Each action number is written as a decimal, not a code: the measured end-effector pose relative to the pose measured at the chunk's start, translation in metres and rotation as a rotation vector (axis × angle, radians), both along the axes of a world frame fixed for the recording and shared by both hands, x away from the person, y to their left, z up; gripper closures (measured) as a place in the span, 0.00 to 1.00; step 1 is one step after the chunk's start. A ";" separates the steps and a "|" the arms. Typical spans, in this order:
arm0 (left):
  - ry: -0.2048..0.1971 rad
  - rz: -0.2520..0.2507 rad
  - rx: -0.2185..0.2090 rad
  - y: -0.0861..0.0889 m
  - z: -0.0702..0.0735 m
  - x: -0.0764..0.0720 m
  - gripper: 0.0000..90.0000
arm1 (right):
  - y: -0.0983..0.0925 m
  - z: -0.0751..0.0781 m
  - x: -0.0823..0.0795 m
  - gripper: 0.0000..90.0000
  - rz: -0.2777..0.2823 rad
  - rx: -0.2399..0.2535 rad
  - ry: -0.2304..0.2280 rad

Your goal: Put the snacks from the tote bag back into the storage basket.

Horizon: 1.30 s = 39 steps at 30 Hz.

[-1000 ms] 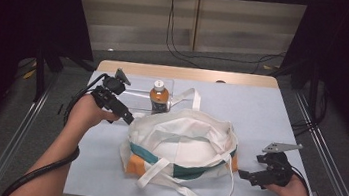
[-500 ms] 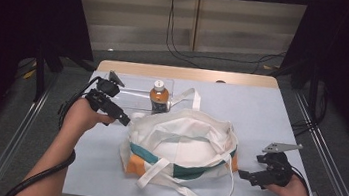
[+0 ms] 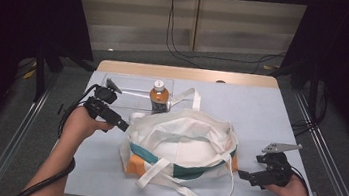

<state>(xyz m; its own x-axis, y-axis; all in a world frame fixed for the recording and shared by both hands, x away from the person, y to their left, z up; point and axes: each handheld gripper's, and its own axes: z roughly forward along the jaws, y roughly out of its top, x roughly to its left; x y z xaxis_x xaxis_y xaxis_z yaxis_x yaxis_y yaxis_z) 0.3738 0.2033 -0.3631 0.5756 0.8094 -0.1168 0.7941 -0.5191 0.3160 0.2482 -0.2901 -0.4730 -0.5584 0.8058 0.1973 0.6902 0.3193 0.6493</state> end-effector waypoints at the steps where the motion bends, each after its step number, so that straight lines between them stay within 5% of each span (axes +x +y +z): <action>1: 0.001 0.002 -0.012 0.000 -0.002 -0.001 0.08 | 0.000 0.000 0.000 0.02 -0.001 0.000 -0.002; 39: 0.003 0.037 -0.085 0.019 -0.054 -0.025 0.08 | 0.000 0.000 -0.001 0.02 0.003 -0.020 -0.002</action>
